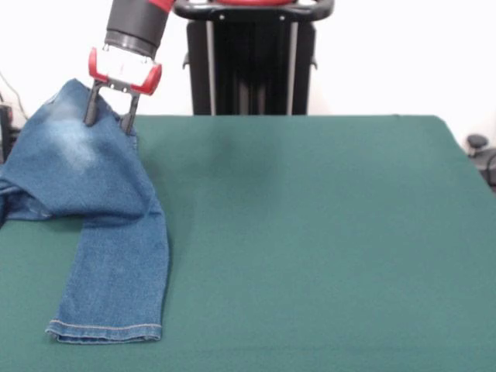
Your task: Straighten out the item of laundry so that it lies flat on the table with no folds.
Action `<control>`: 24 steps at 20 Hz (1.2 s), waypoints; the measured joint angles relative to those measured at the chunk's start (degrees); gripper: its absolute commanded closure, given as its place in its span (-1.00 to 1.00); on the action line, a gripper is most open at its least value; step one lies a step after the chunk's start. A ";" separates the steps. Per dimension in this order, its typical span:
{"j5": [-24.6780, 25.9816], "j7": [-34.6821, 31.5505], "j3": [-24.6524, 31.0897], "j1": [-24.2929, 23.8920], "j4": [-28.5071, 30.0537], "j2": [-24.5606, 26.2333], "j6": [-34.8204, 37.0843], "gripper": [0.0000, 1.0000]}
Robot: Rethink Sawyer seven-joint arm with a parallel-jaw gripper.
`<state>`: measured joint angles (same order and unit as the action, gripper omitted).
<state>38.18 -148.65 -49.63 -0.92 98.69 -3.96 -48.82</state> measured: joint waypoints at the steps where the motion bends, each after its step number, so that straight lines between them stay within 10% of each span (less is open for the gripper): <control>1: -0.02 0.00 0.04 -0.01 -0.40 0.67 -0.02 -1.00; 12: -11.67 0.00 -1.30 0.08 -2.05 5.70 -6.97 -1.00; 13: -15.12 0.01 -2.32 0.39 -2.04 6.92 -9.93 1.00; 24: -26.55 0.01 -5.90 2.60 -0.19 11.40 -18.14 1.00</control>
<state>11.62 -148.64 -55.53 1.68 98.50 7.44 -66.96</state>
